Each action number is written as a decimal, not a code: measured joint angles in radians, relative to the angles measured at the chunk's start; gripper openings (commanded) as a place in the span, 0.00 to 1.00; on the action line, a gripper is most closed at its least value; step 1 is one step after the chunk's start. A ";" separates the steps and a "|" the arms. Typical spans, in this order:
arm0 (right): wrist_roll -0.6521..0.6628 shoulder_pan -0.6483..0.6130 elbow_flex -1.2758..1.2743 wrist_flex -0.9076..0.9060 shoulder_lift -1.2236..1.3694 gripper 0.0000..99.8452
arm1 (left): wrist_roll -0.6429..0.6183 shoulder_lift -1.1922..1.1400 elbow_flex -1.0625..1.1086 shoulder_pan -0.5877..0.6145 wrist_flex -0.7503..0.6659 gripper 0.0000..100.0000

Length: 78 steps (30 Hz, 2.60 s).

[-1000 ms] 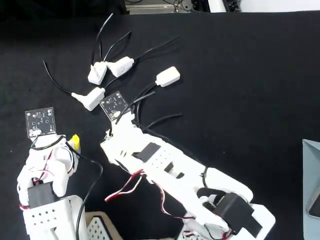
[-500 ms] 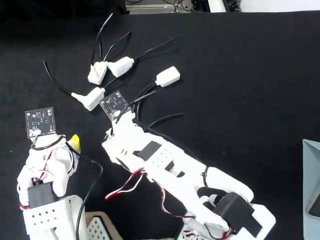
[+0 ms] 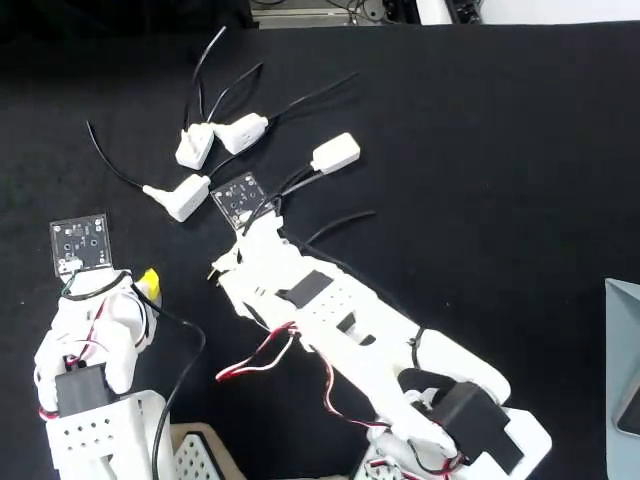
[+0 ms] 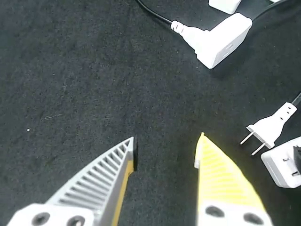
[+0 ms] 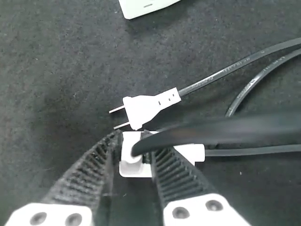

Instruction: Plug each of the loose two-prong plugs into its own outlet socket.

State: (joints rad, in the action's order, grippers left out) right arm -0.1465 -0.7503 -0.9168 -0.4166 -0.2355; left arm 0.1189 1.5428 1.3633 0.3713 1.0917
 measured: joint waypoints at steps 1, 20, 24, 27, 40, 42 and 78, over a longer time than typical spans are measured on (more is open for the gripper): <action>0.012 0.000 0.000 0.000 0.002 0.01 | 0.000 0.000 0.000 0.000 0.000 0.21; 0.150 -0.002 0.126 -0.103 0.152 0.01 | 0.000 0.000 0.000 0.000 0.000 0.21; 0.198 0.002 0.103 -0.163 0.080 0.01 | 0.000 0.000 0.000 0.000 0.000 0.21; 0.265 0.028 0.101 -0.201 -0.006 0.01 | 0.000 0.000 0.000 0.000 0.000 0.21; 0.405 0.032 0.218 -0.143 -0.098 0.01 | 0.000 0.000 0.000 0.000 0.000 0.21; 0.422 0.021 0.239 -0.063 -0.038 0.01 | 0.000 0.000 0.000 0.000 0.000 0.21; -0.373 -0.025 0.577 -0.423 0.474 0.15 | 0.000 0.000 0.035 0.000 -0.046 0.22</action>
State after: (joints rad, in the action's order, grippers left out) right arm -0.5194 -0.7748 -0.3399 -0.8401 0.2386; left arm 0.1189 1.5428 1.3986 0.3713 1.0457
